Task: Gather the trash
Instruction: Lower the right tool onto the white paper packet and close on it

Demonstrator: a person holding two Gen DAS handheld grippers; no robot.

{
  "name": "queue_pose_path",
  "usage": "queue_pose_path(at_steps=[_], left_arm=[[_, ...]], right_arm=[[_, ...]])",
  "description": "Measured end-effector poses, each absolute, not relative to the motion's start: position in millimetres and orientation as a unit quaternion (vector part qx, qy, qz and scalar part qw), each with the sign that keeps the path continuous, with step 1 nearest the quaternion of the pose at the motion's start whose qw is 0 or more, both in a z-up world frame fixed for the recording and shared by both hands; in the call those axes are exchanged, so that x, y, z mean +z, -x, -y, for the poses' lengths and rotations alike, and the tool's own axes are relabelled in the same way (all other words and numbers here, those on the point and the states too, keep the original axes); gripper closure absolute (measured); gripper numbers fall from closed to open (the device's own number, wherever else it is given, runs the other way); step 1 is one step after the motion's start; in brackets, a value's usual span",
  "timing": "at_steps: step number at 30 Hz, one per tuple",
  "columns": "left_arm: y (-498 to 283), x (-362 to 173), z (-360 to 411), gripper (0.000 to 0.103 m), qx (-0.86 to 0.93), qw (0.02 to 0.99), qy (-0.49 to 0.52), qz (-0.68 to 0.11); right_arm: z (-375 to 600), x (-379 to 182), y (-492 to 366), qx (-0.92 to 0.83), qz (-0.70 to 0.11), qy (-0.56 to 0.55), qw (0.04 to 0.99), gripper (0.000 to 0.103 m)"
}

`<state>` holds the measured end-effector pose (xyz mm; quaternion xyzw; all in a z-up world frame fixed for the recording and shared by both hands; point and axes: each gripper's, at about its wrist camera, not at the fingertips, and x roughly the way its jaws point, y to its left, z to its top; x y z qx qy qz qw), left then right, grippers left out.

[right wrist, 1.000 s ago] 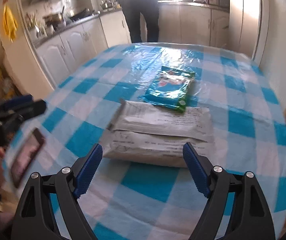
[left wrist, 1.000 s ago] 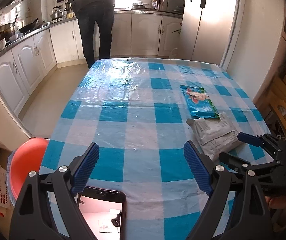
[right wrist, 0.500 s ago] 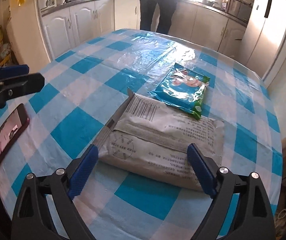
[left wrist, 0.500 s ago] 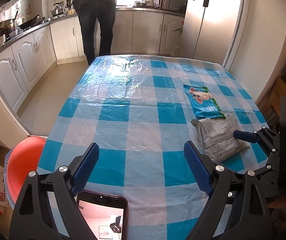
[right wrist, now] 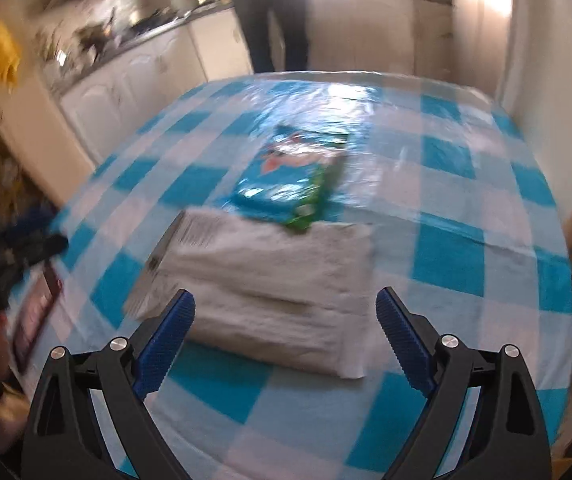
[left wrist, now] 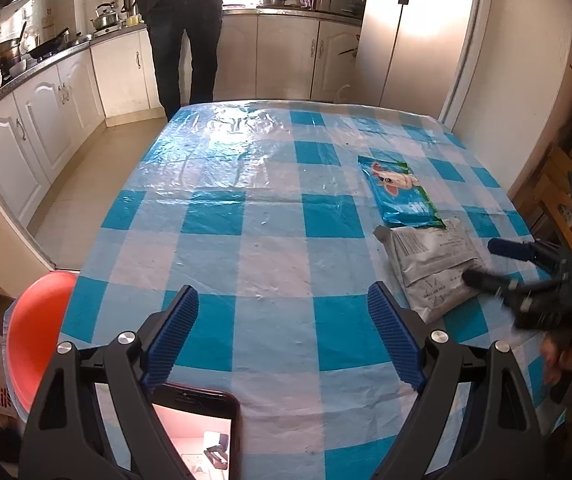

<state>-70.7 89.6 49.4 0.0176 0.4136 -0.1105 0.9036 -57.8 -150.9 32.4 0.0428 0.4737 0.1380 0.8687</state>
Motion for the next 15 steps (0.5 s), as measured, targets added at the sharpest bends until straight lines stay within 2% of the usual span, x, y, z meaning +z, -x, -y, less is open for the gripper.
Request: queue_pose_path(at_steps=[4,15], left_arm=[[69.1,47.7,-87.4,0.016,-0.111,0.903,-0.019,-0.415],[60.2,52.6,-98.6,0.016,-0.095,0.907,-0.011,-0.41]], right_arm=[[155.8,23.8,52.4,0.169,-0.489,-0.084,0.851,0.011],[99.3,27.9,97.2,0.3,-0.493,-0.064,0.814,0.01]])
